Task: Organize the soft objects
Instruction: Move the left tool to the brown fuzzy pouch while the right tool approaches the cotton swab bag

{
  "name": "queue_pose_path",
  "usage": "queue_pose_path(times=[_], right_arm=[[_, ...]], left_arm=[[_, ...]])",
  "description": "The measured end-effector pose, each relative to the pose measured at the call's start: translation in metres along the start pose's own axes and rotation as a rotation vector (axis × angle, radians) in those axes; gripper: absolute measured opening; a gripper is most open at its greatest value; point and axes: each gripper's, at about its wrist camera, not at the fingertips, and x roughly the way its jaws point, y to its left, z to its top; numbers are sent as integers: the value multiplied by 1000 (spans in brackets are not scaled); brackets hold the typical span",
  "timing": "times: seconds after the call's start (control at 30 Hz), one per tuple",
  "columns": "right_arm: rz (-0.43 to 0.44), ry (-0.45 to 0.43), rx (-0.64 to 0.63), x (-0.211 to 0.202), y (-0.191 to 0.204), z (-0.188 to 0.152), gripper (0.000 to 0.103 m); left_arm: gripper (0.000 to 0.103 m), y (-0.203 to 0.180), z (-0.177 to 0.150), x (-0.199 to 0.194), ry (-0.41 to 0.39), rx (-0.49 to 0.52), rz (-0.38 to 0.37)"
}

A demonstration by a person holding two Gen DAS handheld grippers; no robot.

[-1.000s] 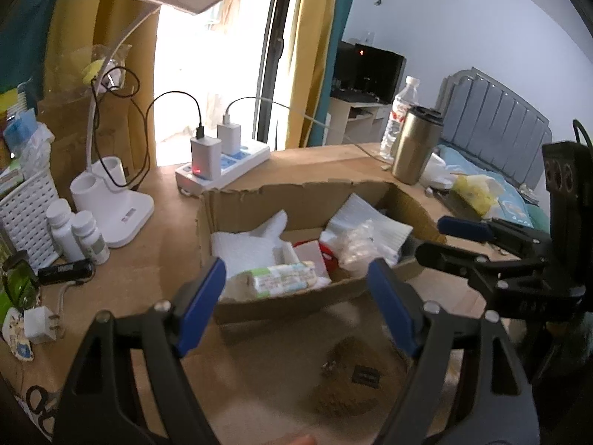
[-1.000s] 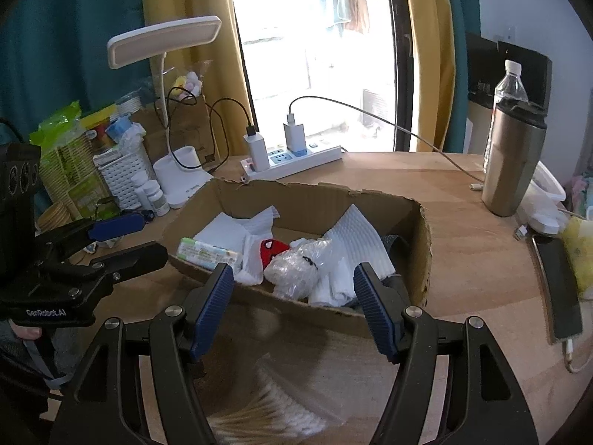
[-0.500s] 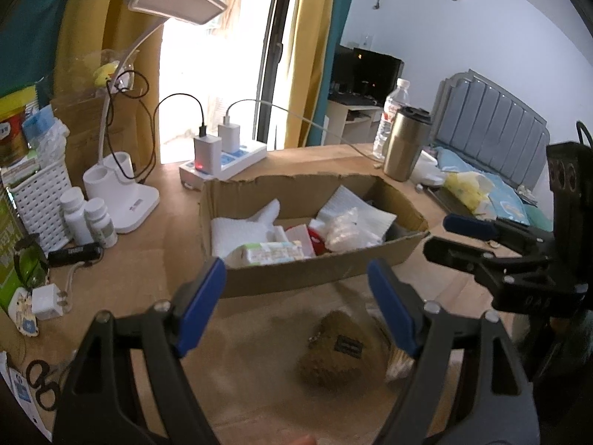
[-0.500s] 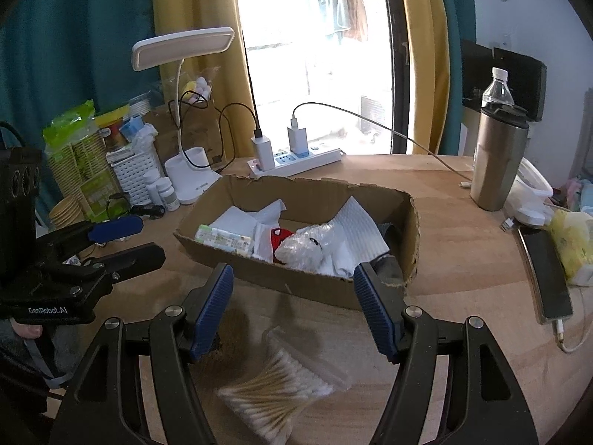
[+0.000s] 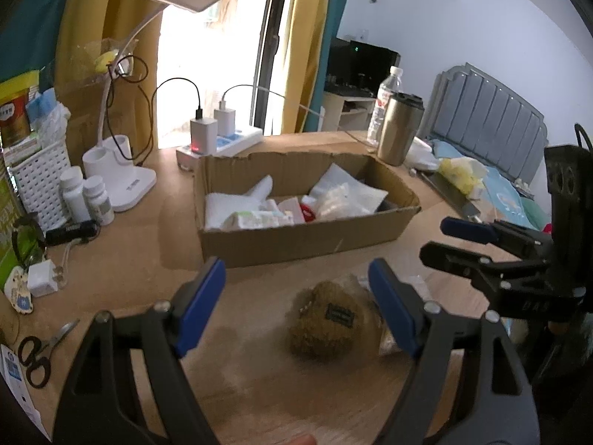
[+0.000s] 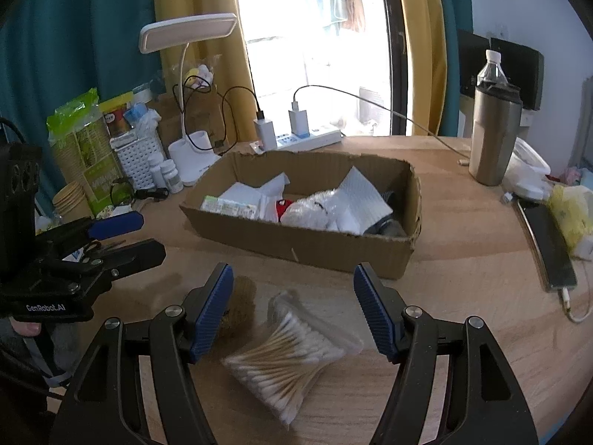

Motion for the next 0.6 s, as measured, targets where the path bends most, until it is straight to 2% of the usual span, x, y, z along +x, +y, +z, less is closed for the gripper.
queue_pose_path(times=[0.27,0.6], right_arm=[[-1,36,3,8,3,-16,71],[-34,111,-77,31,15,-40,71]], left_arm=[[81,0,-13,-1,16,2,12],[81,0,-37,9,69,-22,20]])
